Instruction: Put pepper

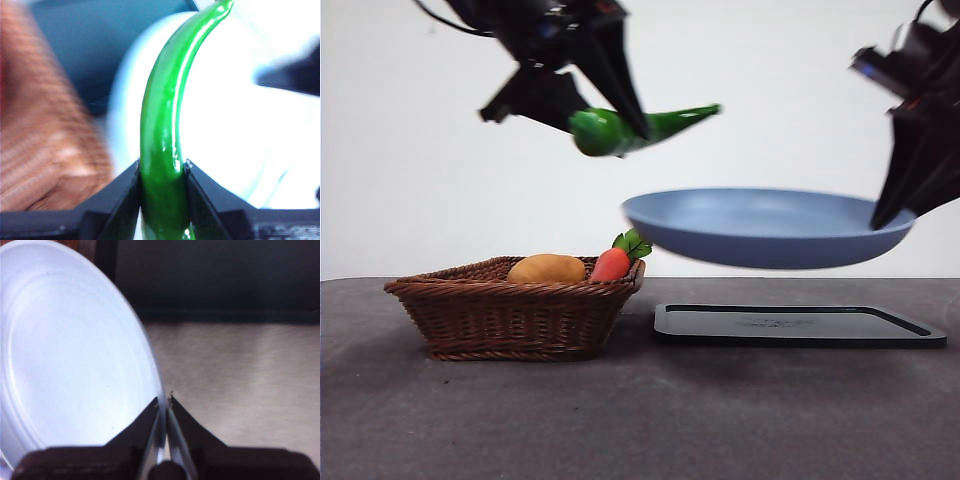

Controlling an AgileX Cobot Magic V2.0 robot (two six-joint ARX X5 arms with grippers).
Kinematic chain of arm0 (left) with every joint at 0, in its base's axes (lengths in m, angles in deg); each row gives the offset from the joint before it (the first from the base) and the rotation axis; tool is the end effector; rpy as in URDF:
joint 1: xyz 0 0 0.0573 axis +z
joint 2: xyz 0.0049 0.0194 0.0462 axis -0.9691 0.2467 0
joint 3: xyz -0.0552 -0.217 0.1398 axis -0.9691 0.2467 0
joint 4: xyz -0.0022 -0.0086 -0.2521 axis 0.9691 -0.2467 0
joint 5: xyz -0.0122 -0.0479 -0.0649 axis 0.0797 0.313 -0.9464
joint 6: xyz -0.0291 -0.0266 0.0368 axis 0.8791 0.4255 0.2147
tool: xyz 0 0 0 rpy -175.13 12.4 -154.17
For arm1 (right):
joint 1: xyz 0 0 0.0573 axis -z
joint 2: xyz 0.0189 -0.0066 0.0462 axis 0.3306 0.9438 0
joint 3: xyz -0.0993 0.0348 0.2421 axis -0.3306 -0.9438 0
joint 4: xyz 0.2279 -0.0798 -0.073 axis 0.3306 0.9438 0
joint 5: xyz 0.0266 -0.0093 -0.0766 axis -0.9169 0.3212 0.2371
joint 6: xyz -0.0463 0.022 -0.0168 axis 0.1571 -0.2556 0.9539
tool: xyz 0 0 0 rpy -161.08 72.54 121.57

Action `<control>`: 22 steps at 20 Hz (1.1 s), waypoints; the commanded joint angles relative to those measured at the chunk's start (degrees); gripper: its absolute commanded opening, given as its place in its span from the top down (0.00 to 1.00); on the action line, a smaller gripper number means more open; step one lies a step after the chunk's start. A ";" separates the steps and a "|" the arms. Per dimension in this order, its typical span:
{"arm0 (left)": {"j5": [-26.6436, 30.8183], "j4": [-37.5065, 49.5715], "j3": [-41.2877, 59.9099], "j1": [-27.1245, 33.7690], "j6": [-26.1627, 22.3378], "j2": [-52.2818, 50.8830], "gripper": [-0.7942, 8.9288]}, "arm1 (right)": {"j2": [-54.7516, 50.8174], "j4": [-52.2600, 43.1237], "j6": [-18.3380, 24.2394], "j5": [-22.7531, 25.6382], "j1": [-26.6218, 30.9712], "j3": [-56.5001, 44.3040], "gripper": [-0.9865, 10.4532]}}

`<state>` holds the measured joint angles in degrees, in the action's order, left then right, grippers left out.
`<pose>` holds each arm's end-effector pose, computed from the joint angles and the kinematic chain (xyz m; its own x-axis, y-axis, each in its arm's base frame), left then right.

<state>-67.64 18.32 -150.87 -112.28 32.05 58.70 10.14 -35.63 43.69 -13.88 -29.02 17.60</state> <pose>0.2639 -0.2077 0.2946 0.2834 -0.6220 -0.7300 0.5737 0.7199 -0.3906 0.2484 0.0549 0.2374 0.3682 0.4885 -0.7911 -0.1530 0.8711 0.4667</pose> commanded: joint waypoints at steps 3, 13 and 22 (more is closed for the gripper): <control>8.94 1.38 -1.01 -5.84 -4.90 3.43 0.83 | 1.01 -2.64 -4.11 -0.17 -3.89 1.20 0.91; 13.33 1.38 -0.98 -7.08 -9.42 8.04 0.83 | 0.98 -2.25 -4.55 -0.63 -4.83 1.20 0.91; 13.07 2.14 -1.01 -8.02 -8.39 8.13 0.72 | 0.98 -0.98 -4.48 -0.79 -5.09 1.20 0.91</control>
<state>-54.42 20.33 -150.87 -119.53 23.66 66.11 10.66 -36.01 39.73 -14.10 -33.88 17.60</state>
